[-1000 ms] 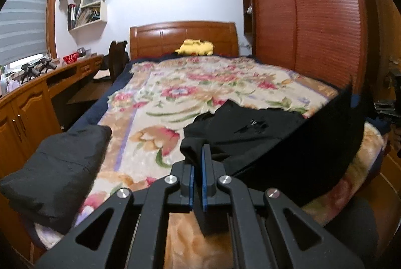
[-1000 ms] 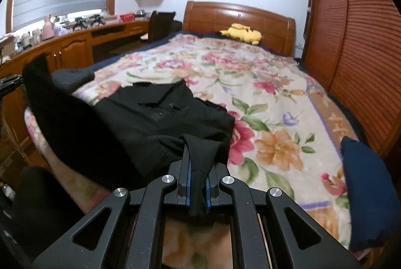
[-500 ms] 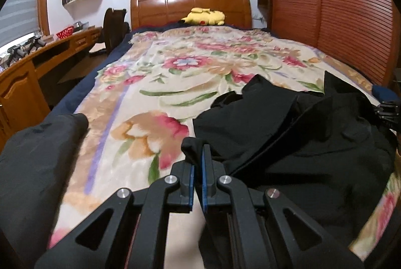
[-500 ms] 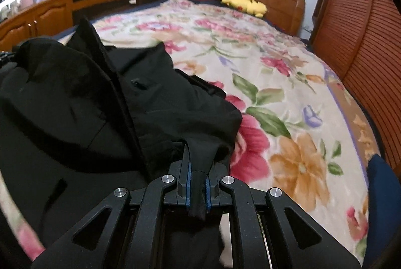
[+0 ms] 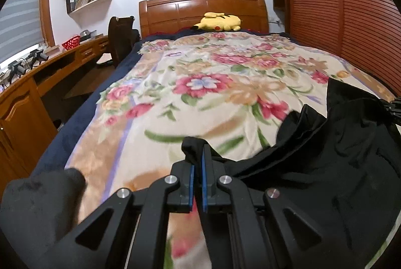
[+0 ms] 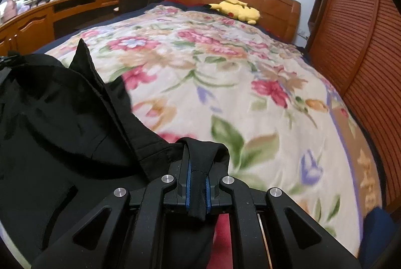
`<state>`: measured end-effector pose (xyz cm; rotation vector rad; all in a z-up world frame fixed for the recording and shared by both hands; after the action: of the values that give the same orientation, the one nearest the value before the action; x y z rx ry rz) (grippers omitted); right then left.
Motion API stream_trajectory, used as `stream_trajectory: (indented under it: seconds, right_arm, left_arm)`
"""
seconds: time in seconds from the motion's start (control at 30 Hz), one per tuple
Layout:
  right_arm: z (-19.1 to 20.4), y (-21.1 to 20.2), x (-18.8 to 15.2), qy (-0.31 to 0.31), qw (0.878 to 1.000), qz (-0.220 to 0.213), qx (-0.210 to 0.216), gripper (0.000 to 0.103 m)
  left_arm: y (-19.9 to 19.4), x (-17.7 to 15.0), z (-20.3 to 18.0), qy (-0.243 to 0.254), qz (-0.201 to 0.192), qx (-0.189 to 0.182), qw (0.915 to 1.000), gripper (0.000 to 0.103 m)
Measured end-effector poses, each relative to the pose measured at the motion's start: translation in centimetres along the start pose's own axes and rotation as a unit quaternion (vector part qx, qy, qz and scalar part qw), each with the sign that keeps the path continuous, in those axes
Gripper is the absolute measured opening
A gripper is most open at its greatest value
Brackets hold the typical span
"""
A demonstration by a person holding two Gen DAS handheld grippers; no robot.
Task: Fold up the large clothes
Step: 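Lift the hem with both tools and fold it up over the collar, then lower the hem onto the coat and open both tools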
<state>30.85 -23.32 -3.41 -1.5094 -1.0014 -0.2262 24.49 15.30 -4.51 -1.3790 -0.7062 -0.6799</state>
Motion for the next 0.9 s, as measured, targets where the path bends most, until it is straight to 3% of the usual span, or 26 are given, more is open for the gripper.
stream_trajectory:
  seconds: [0.2, 0.3, 0.37, 0.43, 0.5, 0.53, 0.63, 0.9]
  right_arm:
    - [-1.1, 2.8, 2.2, 0.011, 1.000, 0.003, -0.009, 0.005]
    - [-1.0, 3.5, 2.1, 0.014, 1.000, 0.005, -0.007, 0.006]
    - [-0.5, 3.2, 2.2, -0.001, 1.000, -0.005, -0.012, 0.012]
    - [-0.6, 2.7, 2.2, -0.004, 1.000, -0.008, -0.025, 0.025]
    - [-0.9, 1.8, 2.5, 0.002, 0.999, -0.020, -0.034, 0.077]
    - [-1.0, 1.2, 2.8, 0.007, 0.999, -0.027, -0.035, 0.080]
    - [-1.5, -0.2, 2.7, 0.016, 0.998, -0.028, -0.045, 0.080]
    - [1.2, -4.6, -1.2, 0.019, 0.999, -0.027, -0.011, 0.080]
  left_arm:
    - [2.8, 1.8, 0.4, -0.008, 0.009, 0.006, 0.9999, 0.001]
    - [3.6, 1.6, 0.2, -0.014, 0.018, -0.013, 0.9997, 0.002]
    - [3.7, 1.2, 0.0, -0.012, 0.023, -0.023, 0.9994, 0.003]
    - [3.3, 1.0, -0.2, -0.009, 0.022, -0.027, 0.9993, 0.005]
    - [2.7, 0.6, -0.8, -0.003, 0.023, -0.042, 0.9989, 0.009]
    - [2.4, 0.4, -0.9, 0.001, 0.026, -0.043, 0.9988, 0.015]
    - [0.8, 0.0, -0.9, 0.007, 0.021, -0.034, 0.9992, 0.029]
    - [-4.2, -2.7, -2.6, 0.031, 0.034, -0.053, 0.9975, 0.037]
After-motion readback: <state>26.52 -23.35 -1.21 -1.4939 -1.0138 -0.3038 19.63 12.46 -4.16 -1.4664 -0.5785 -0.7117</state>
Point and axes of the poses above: each gripper's, at about its wrist camera, not at the fingertips, and y roughly the way its jaws point, z to its left, x to its top, the point moved 10 cm from there along y, roughly the way its jaws point, and after that the axes turned 4 degrees about z, right-handed, at the moved point
